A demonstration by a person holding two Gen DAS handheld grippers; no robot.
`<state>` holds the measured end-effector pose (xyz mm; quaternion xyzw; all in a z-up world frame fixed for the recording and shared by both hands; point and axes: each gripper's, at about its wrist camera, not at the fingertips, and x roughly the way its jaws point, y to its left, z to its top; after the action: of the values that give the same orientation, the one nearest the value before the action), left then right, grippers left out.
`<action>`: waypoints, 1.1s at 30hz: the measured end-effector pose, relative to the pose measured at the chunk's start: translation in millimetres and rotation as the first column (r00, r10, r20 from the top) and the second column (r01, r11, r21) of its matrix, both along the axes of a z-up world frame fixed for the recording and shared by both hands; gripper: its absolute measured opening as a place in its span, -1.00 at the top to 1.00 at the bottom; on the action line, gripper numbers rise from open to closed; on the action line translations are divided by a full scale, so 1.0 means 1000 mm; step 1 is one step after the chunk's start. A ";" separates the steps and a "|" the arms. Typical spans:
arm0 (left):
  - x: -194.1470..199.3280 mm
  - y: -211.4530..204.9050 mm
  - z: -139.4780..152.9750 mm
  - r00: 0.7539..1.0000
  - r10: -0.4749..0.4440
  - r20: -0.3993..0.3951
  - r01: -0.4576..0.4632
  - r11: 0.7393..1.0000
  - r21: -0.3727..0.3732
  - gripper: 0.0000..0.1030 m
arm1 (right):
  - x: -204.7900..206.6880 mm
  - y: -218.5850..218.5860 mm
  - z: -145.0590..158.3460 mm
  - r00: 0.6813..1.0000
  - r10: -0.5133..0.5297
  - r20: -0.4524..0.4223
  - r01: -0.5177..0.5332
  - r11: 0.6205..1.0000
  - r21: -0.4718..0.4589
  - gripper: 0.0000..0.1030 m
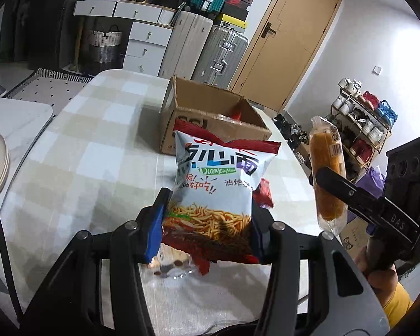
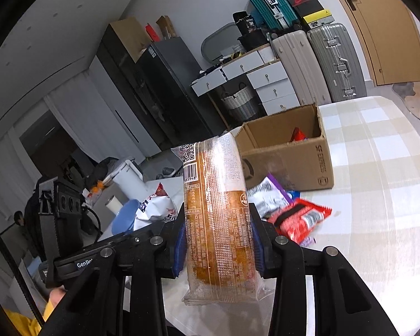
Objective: Organize snacks
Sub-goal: 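Carry the bread roll with the right gripper while the left gripper carries the noodle bag over the box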
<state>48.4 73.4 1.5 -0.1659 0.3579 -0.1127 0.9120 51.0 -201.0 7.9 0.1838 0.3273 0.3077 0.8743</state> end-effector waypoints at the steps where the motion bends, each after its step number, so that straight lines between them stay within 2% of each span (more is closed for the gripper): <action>1: 0.003 0.001 0.004 1.000 0.000 0.003 0.000 1.000 0.002 0.09 | 0.003 0.000 0.005 1.000 -0.002 0.006 0.002 1.000 -0.007 0.26; 13: 0.063 -0.003 0.060 0.998 -0.041 0.038 0.038 0.996 0.082 0.09 | 0.050 0.001 0.060 0.998 -0.015 0.059 0.015 1.000 -0.007 0.26; 23: 0.143 -0.020 0.085 0.997 -0.075 0.012 0.073 0.988 0.136 0.09 | 0.115 -0.006 0.058 0.996 -0.086 0.011 0.086 0.996 -0.038 0.26; 28: 0.195 -0.032 0.081 0.995 -0.091 -0.029 0.094 0.986 0.136 0.09 | 0.148 -0.009 0.051 0.995 -0.097 -0.016 0.096 0.995 -0.042 0.26; 33: 0.242 -0.051 0.067 0.993 -0.104 -0.056 0.114 0.967 0.226 0.09 | 0.182 -0.010 0.038 0.994 -0.098 -0.056 0.095 0.994 -0.051 0.26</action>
<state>290.4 22.4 69.0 -0.0423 0.3969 -0.1170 0.9094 233.1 -210.7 45.5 0.1872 0.3510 0.2515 0.8823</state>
